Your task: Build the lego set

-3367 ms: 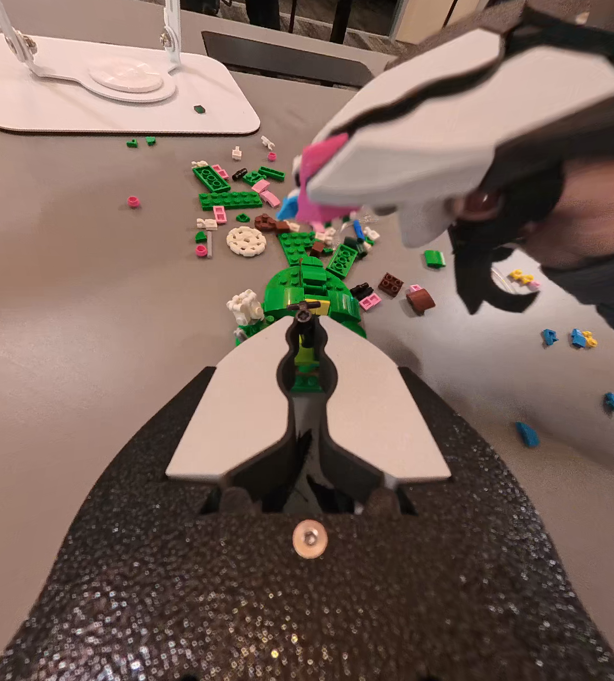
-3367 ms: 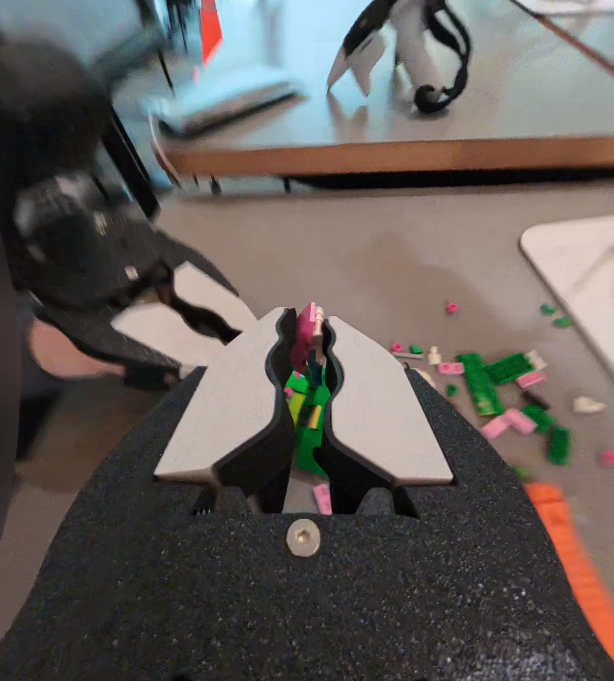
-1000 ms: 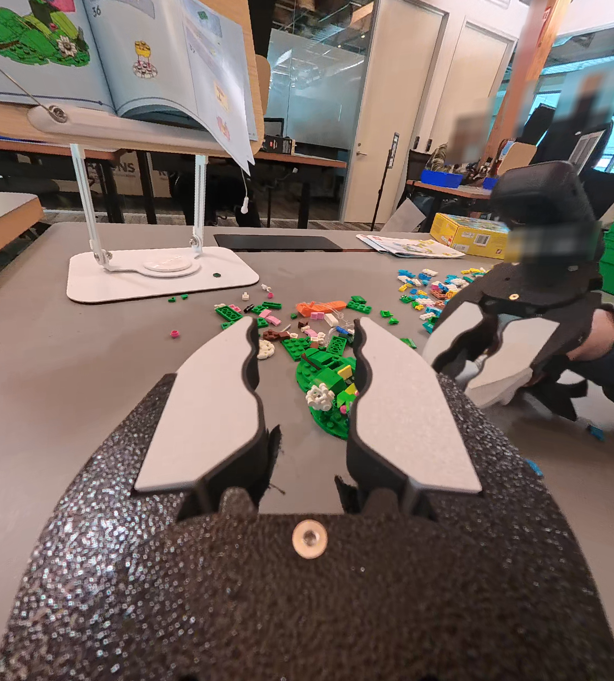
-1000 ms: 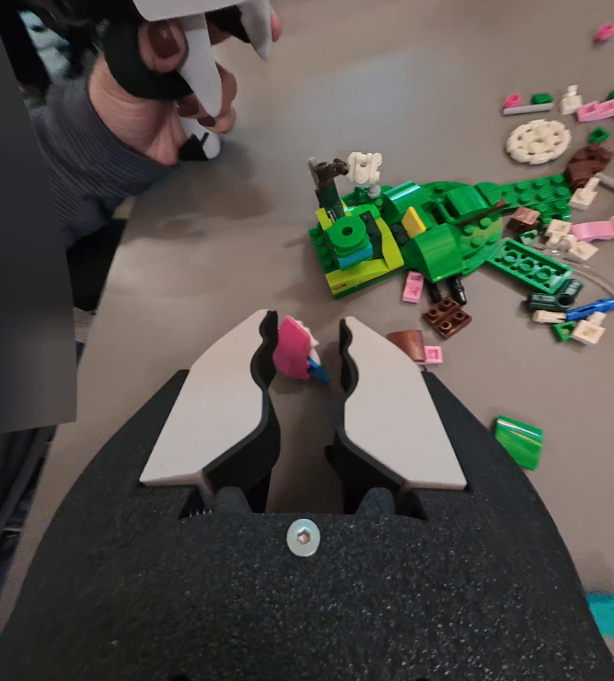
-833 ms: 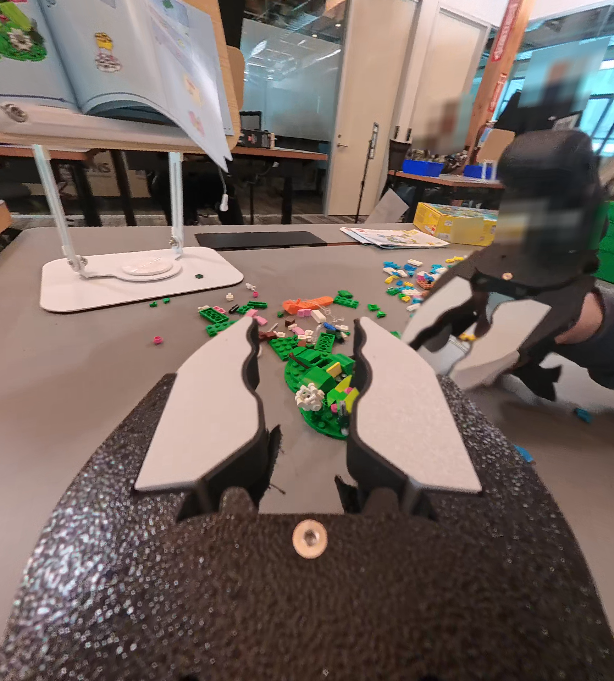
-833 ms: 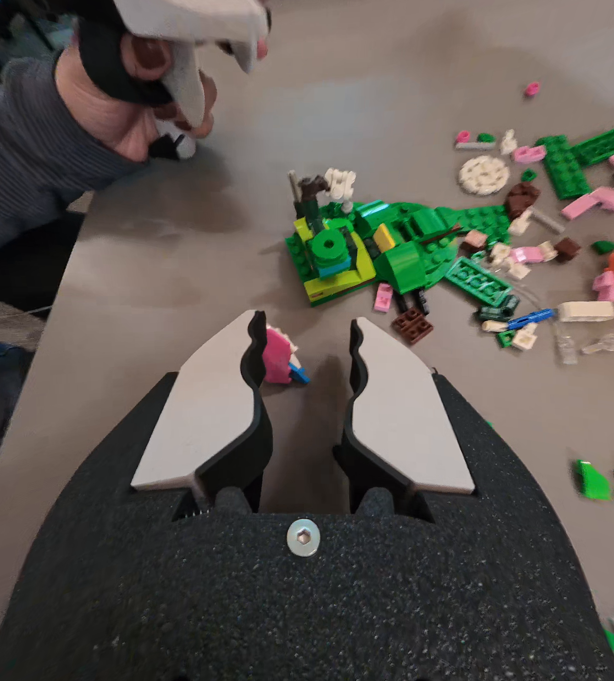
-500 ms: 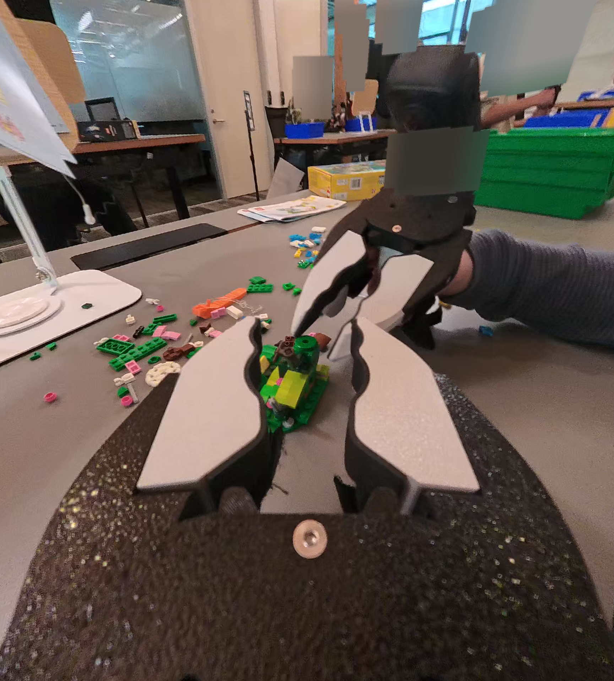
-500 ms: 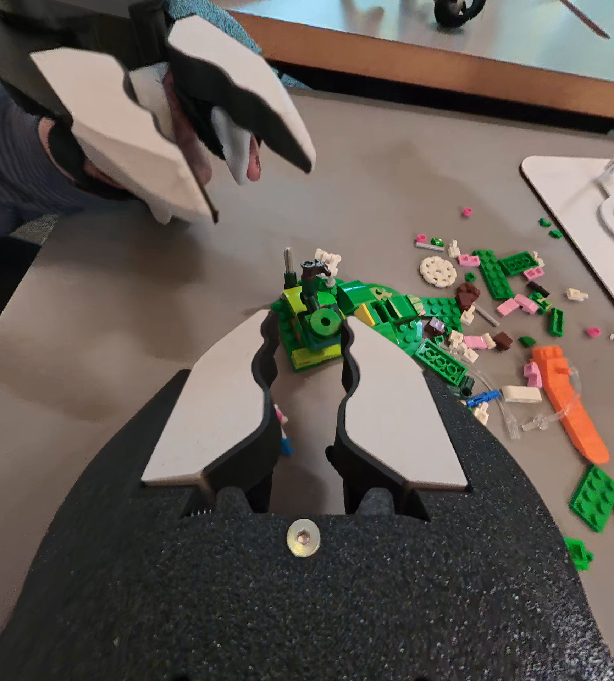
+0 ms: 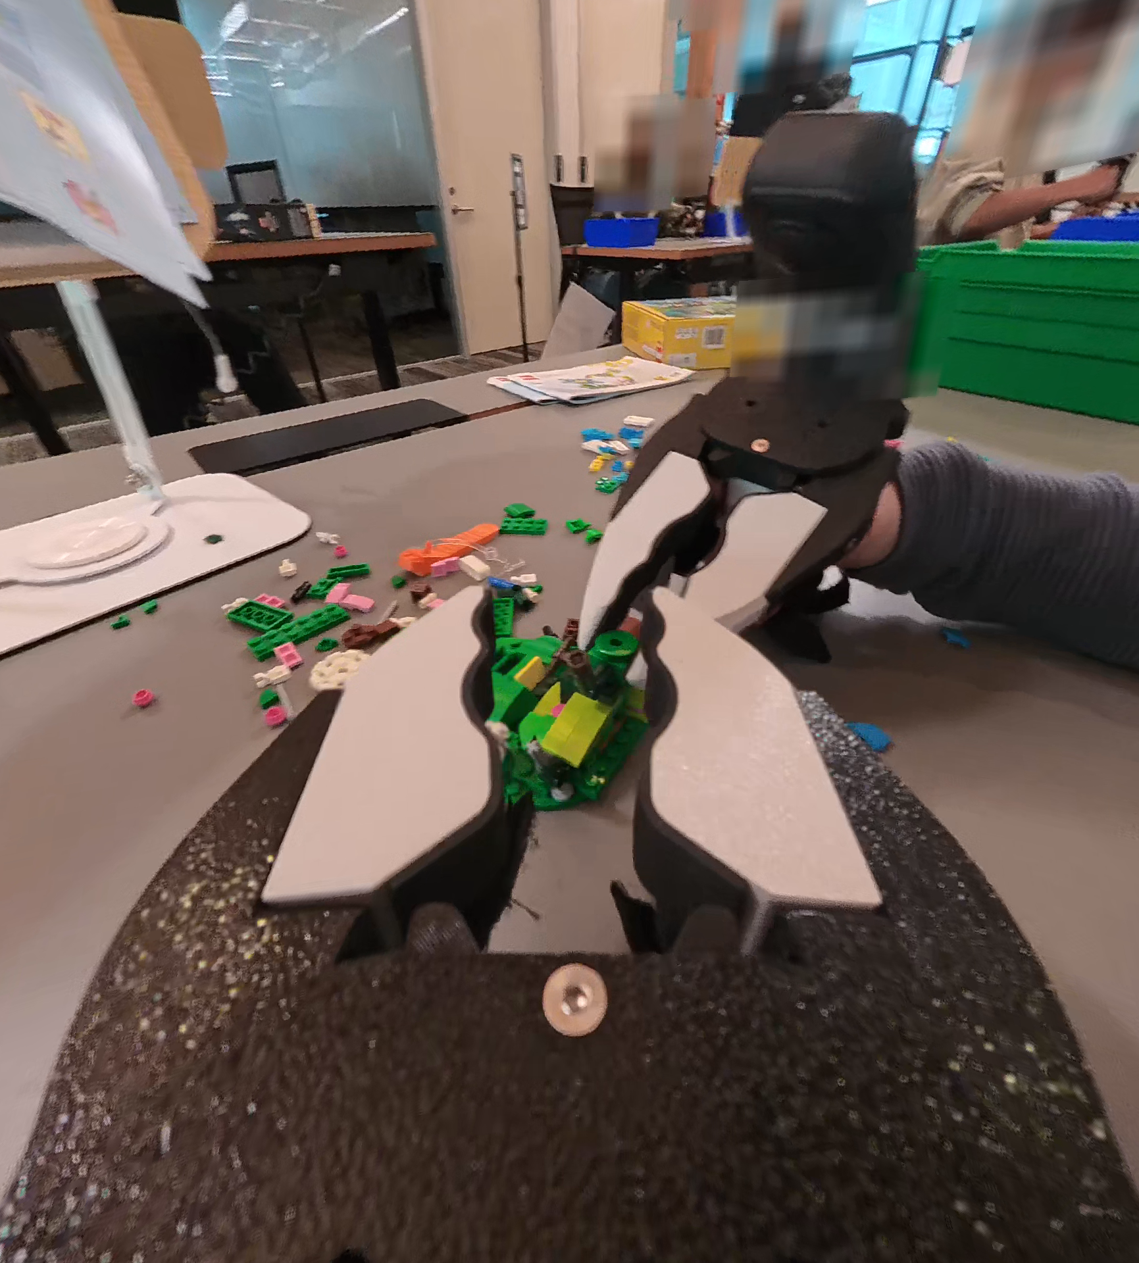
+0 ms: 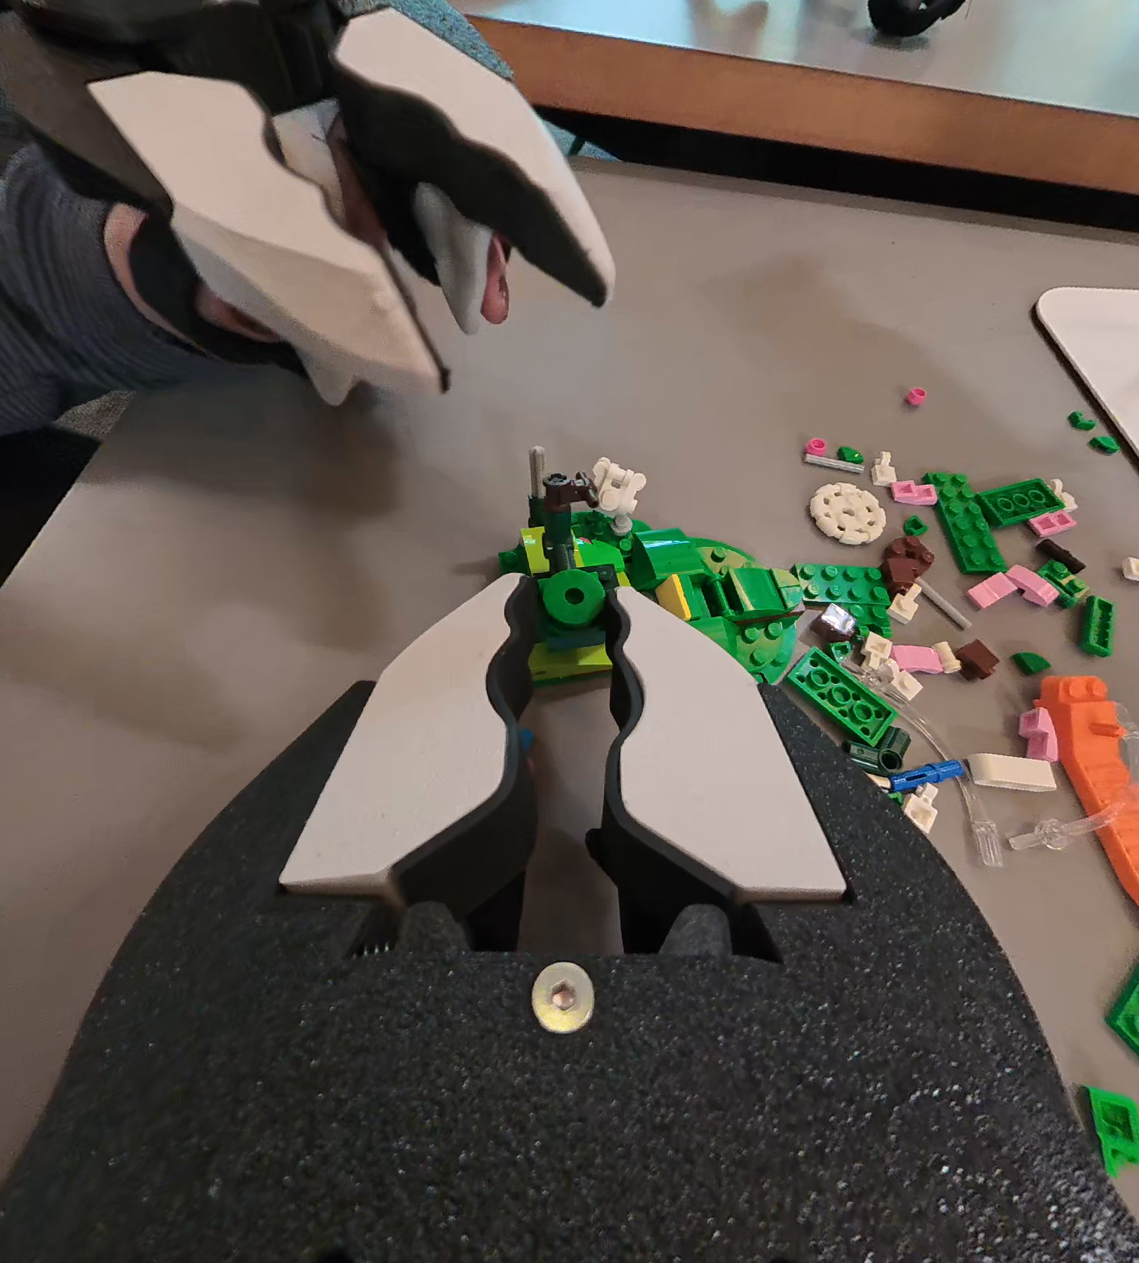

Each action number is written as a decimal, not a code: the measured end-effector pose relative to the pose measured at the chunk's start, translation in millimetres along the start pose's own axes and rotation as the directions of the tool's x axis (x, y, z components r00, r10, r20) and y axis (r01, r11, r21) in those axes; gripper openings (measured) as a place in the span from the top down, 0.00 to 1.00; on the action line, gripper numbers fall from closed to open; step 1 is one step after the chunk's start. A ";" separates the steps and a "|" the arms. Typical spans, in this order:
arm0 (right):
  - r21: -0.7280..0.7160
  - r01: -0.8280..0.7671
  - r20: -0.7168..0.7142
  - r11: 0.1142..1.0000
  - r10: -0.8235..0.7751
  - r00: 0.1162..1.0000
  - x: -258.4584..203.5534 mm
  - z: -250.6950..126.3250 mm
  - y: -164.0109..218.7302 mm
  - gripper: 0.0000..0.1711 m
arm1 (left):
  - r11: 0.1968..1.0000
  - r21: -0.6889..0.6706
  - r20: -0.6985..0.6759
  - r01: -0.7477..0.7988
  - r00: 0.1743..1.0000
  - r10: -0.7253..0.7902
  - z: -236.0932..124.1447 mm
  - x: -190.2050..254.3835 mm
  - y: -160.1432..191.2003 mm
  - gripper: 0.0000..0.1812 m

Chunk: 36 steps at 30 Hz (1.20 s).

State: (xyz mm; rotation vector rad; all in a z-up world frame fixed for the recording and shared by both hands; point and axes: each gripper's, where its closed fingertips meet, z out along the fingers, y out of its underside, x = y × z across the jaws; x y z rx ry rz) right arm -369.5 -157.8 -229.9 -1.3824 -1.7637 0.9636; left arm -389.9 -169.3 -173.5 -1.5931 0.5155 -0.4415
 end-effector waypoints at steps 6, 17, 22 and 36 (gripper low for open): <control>0.003 0.035 -0.009 0.999 -0.035 0.999 -2.5 0.1 0.0 0.90 | 0.984 0.096 0.092 0.148 0.983 -0.157 -10.1 -26.2 -8.2 0.82; 0.010 0.039 0.040 0.999 -0.040 0.998 -8.2 -0.5 0.0 0.90 | 0.999 -0.019 -0.163 0.046 0.985 -0.049 -3.3 18.8 1.6 0.75; 0.019 0.064 0.122 0.998 -0.066 0.990 -20.4 -2.6 0.2 0.90 | 0.977 -0.157 -0.239 -0.147 0.965 0.107 0.9 41.5 24.4 0.75; 0.025 0.063 0.171 0.998 -0.066 0.983 -29.6 -7.3 1.5 0.89 | 0.951 -0.211 -0.205 -0.226 0.961 0.183 -4.6 36.2 35.1 0.77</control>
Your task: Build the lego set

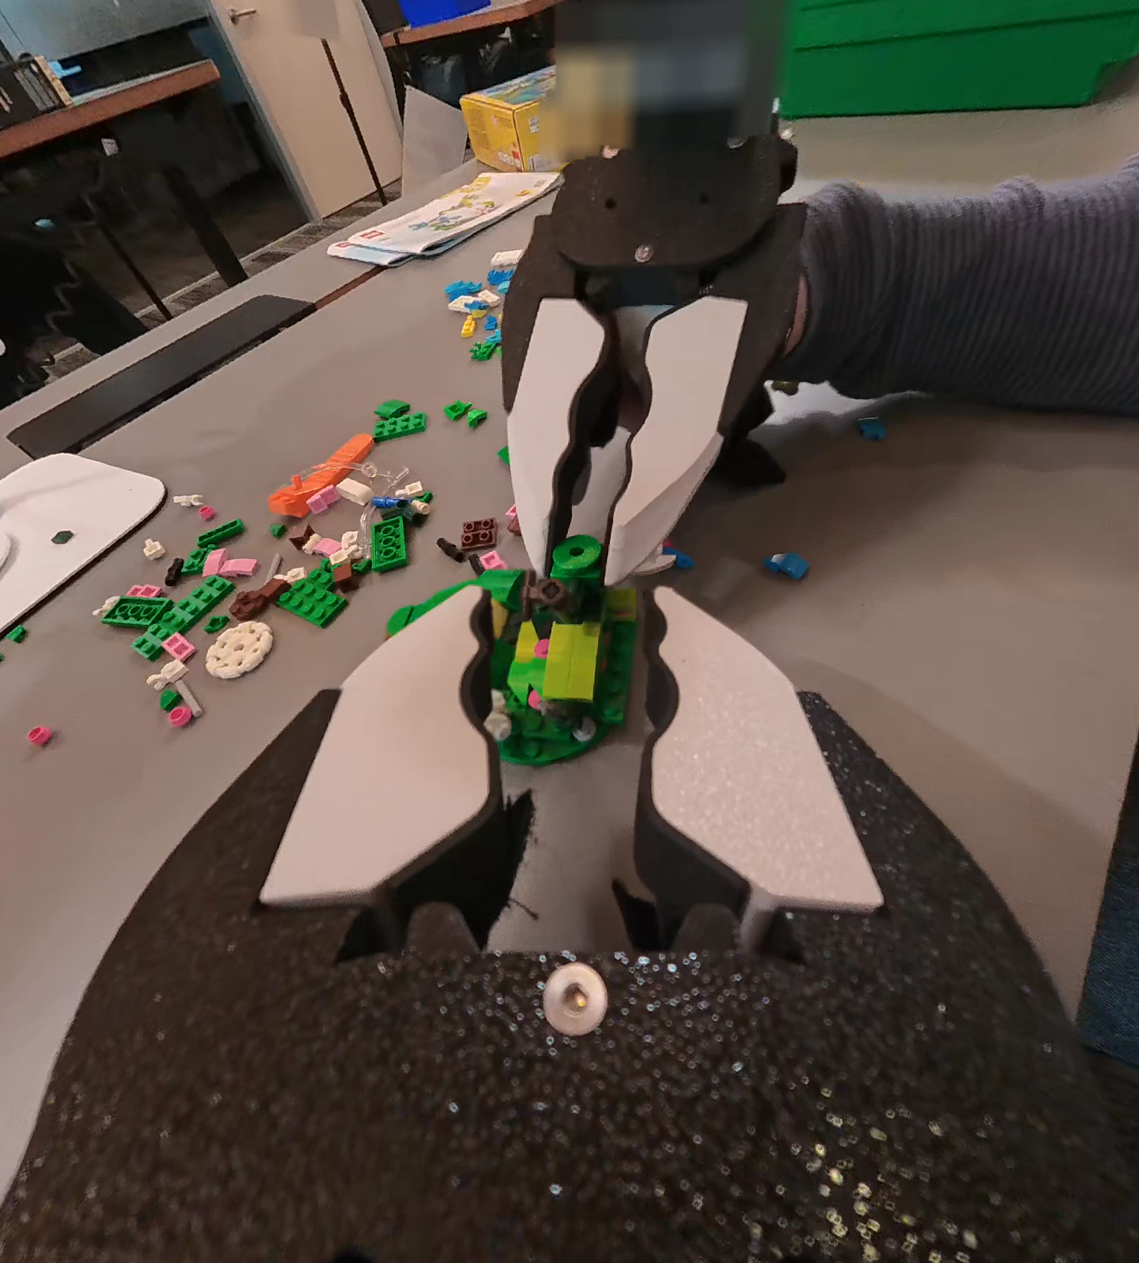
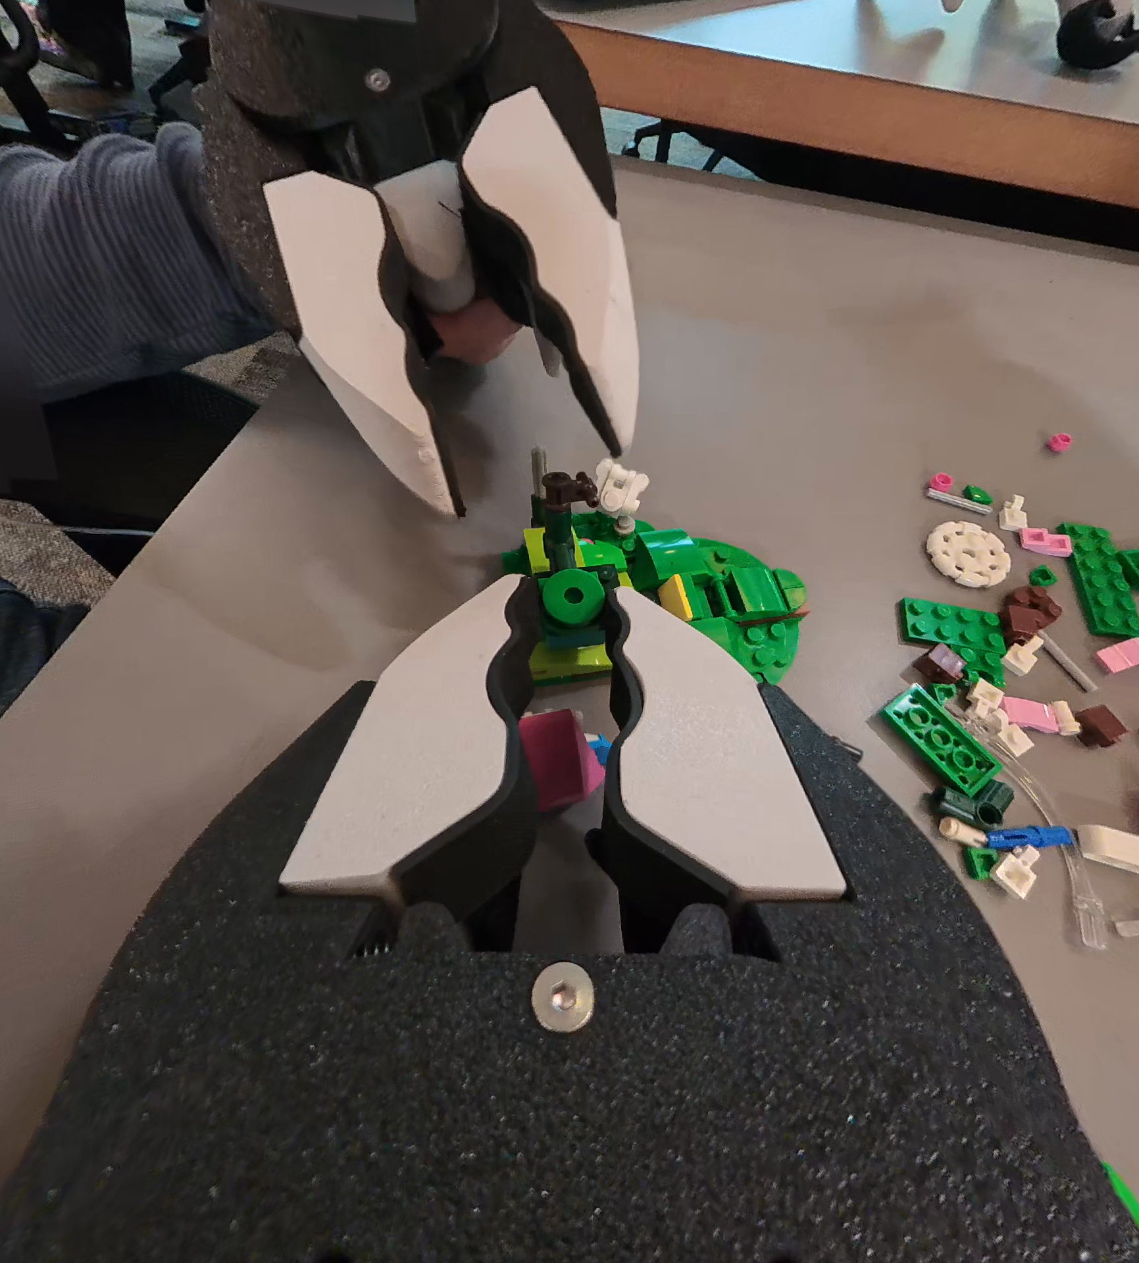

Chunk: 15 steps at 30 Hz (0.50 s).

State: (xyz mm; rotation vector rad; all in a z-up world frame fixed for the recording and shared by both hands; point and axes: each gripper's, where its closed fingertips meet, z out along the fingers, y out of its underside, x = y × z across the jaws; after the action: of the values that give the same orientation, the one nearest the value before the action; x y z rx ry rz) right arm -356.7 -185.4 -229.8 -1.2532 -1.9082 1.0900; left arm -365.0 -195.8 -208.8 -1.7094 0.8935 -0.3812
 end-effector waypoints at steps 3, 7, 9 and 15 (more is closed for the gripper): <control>0.064 -0.069 -0.023 0.996 0.070 0.997 1.5 -6.4 -7.8 0.88 | 0.997 -0.074 0.045 -0.004 0.999 0.007 -2.7 -4.6 11.6 0.75; 0.096 -0.160 -0.148 0.982 0.173 0.974 6.4 -11.6 -19.9 0.86 | 0.993 -0.118 0.069 0.005 0.998 0.004 -2.7 -7.6 18.1 0.76; 0.093 -0.187 -0.233 0.978 0.204 0.951 3.9 -8.0 -24.4 0.86 | 0.990 -0.142 0.063 -0.001 0.998 0.010 -0.7 -7.0 21.0 0.78; 0.026 -0.199 -0.479 0.980 0.187 0.858 0.3 2.4 -26.3 0.88 | 0.958 -0.275 0.037 -0.080 0.995 0.093 9.8 -2.1 38.2 0.88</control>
State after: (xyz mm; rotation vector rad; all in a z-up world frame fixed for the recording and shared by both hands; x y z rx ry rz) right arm -370.1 -191.6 -208.0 -1.5845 -1.4440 0.7526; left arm -374.1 -191.4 -247.0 -1.9146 1.0173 -0.1604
